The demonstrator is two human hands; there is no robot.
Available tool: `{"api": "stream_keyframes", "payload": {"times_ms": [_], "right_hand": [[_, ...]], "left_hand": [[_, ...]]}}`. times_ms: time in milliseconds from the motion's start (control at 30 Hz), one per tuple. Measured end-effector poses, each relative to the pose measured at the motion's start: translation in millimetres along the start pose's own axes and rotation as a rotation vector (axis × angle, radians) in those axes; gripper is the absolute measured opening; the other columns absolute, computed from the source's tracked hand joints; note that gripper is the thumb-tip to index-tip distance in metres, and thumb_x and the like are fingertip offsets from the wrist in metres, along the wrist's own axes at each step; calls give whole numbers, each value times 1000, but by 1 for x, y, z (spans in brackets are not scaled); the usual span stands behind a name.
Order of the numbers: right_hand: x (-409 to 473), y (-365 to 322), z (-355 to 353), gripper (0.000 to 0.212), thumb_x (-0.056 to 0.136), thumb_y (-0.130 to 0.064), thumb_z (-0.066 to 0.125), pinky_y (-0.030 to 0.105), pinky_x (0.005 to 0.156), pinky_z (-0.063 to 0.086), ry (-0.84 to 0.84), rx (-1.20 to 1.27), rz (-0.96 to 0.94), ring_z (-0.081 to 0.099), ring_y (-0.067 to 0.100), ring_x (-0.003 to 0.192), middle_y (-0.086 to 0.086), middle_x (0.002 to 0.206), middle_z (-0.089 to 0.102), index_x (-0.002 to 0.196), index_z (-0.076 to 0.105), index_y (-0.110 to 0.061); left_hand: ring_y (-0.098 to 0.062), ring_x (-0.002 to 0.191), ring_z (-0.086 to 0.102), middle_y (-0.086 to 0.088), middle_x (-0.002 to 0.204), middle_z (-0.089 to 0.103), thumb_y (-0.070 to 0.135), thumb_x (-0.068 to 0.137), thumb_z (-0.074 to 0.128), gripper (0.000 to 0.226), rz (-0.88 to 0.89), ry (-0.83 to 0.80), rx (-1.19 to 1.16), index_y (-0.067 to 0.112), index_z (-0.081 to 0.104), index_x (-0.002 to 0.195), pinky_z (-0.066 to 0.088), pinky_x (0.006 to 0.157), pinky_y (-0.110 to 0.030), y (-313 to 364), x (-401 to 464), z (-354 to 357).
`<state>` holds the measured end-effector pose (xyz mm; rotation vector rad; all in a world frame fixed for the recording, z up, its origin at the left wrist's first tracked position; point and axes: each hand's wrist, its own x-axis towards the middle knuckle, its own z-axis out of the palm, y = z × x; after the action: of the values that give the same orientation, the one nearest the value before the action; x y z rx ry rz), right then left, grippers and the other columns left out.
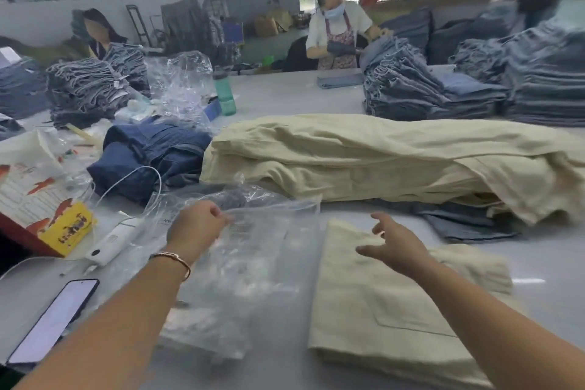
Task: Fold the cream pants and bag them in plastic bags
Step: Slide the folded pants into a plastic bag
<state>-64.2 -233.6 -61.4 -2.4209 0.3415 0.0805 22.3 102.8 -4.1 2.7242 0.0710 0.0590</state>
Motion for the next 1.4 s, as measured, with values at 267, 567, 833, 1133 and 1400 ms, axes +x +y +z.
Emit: {"api": "stream_keyframes", "payload": {"times_ms": [267,567,833,1133,1400], "right_hand": [[23,105,-42,87,85,-49,61,42,117,20,-128,-581,90,22,23,143,1,157,21,151,13,-19],[62,114,-27,104,65,-28,78,38,108,35,-363,-397,55,34,23,134,2,147,34,150,19,-26],[63,92,-28,17,71,-21,64,39,93,33,-272,-582,-71,49,24,82,-4,77,51,78,48,-19],[-38,109,11,87,80,-59,52,64,110,9,-91,-757,-468,42,34,126,17,143,36,150,2,-40],[-62,114,36,121,53,-71,71,65,107,-11,-312,-867,-506,-9,45,143,28,152,-24,144,-5,-46]], "left_hand": [[-32,71,64,-8,73,70,46,91,58,30,488,375,57,19,70,83,42,54,-30,88,-13,21],[-8,53,45,5,55,49,48,99,33,48,269,-2,116,25,40,58,25,45,-26,81,-51,141],[-17,57,47,2,59,51,43,101,34,48,160,-71,74,18,51,63,28,48,-27,95,-26,163],[-30,76,58,-10,81,65,40,101,34,43,-76,142,-133,16,68,91,39,60,-31,66,-18,167],[-28,75,53,-9,85,67,40,102,32,47,58,117,-56,11,67,90,42,63,-35,58,-21,151]]}}
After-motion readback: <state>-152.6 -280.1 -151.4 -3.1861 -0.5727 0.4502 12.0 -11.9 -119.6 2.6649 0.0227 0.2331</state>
